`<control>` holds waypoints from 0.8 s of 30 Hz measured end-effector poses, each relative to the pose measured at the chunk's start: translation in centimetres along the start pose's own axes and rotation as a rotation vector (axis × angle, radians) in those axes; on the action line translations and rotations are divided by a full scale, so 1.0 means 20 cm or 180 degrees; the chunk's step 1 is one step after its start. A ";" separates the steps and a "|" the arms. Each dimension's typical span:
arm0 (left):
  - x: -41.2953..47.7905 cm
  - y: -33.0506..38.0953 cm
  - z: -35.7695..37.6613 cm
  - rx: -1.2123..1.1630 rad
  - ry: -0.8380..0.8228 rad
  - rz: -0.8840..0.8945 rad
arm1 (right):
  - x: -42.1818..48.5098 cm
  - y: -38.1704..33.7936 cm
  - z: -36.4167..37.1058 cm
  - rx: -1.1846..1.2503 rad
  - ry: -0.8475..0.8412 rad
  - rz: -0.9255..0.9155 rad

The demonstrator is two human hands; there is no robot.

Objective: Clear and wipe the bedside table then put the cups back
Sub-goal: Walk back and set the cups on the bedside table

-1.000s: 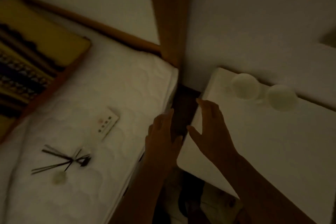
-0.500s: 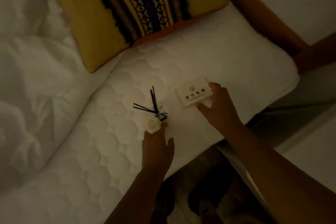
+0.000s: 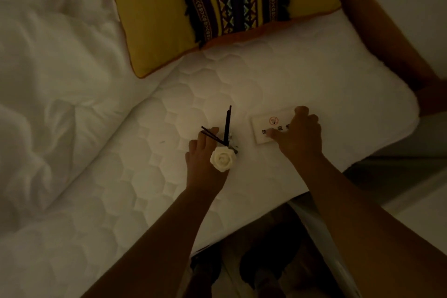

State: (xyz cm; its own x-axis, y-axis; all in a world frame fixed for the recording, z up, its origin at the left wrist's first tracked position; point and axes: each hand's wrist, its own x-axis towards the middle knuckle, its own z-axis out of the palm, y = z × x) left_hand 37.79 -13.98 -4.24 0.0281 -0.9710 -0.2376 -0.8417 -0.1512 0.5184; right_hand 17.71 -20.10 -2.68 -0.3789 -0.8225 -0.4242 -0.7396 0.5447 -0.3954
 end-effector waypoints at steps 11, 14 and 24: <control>0.06 0.15 0.03 -0.0220 -0.0063 0.0187 | -0.07 0.27 -0.12 0.2370 -0.0805 0.0577; 0.03 0.31 0.09 -0.0482 -0.0309 0.0432 | -0.14 0.43 -0.23 0.2865 -0.0829 0.0723; -0.26 1.03 0.50 -0.0507 -0.1814 0.1170 | -0.55 1.33 -0.61 0.3167 0.0193 0.1336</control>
State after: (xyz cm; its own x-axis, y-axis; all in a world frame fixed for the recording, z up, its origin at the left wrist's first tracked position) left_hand 14.94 -10.15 -0.61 -0.5675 -0.7224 -0.3951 -0.6518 0.1009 0.7517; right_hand -4.53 1.43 1.56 -0.5438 -0.5312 -0.6497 0.2287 0.6511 -0.7237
